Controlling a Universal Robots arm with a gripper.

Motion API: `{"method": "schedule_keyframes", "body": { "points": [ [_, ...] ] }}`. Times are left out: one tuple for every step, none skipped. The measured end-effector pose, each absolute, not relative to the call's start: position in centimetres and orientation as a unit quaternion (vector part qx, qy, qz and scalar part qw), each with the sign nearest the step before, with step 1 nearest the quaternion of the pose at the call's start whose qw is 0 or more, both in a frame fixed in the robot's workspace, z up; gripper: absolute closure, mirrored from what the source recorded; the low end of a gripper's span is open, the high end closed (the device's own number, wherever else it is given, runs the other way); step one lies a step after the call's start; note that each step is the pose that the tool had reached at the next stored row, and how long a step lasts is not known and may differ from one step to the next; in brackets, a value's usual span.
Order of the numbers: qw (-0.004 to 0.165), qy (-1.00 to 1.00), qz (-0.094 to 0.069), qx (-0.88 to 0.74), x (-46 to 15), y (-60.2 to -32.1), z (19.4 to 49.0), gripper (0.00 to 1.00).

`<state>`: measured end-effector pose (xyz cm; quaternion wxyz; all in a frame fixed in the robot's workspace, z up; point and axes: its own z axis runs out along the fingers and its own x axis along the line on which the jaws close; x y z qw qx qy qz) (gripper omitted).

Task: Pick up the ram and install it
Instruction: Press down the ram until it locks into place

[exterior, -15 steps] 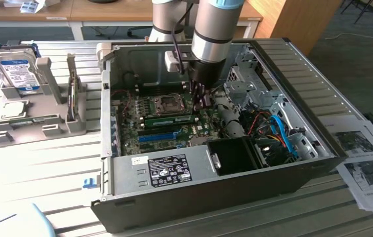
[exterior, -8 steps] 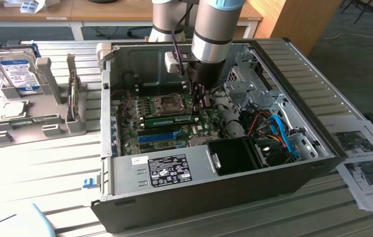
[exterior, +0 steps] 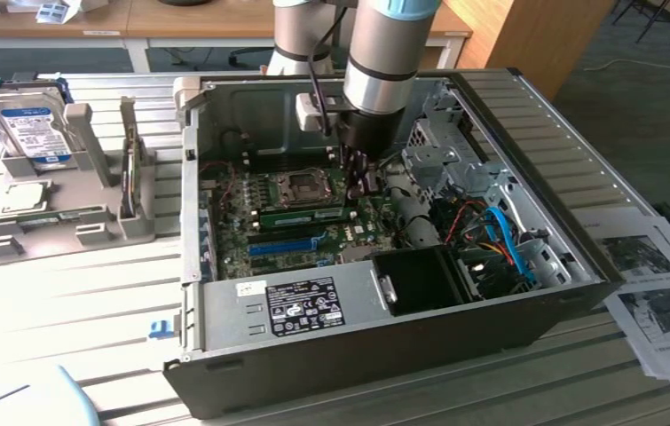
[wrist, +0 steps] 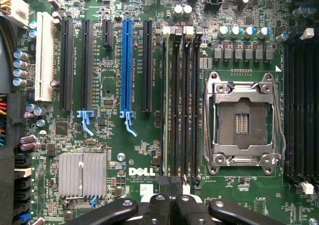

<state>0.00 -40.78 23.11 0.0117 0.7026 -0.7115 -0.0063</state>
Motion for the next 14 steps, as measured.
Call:
{"method": "schedule_keyframes", "body": {
  "points": [
    [0.012, -0.712, -0.006, 0.703, -0.01, -40.79, 23.07, 0.91],
    [0.012, -0.711, -0.006, 0.703, -0.01, -40.79, 23.02, 0.91],
    [0.012, -0.711, -0.006, 0.703, -0.01, -40.78, 22.98, 0.91],
    [0.012, -0.712, -0.006, 0.703, -0.01, -40.79, 22.93, 0.91],
    [0.012, -0.711, -0.006, 0.703, -0.01, -40.79, 22.90, 0.91],
    [0.012, -0.711, -0.006, 0.703, -0.01, -40.79, 22.88, 0.91],
    [0.012, -0.711, -0.006, 0.703, 0.00, -40.78, 22.85, 0.91],
    [0.011, -0.711, -0.006, 0.703, 0.00, -40.78, 22.79, 0.91],
    [0.012, -0.712, -0.006, 0.703, -0.01, -40.78, 22.75, 0.91],
    [0.012, -0.711, -0.006, 0.703, 0.00, -40.78, 22.75, 0.91],
    [0.012, -0.711, -0.006, 0.703, -0.01, -40.79, 22.75, 0.91],
    [0.012, -0.711, -0.006, 0.703, -0.01, -40.78, 22.75, 0.91],
    [0.012, -0.712, -0.006, 0.703, -0.01, -40.78, 22.75, 0.91],
    [0.012, -0.712, -0.006, 0.703, -0.01, -40.78, 22.74, 0.91]
  ]
}}
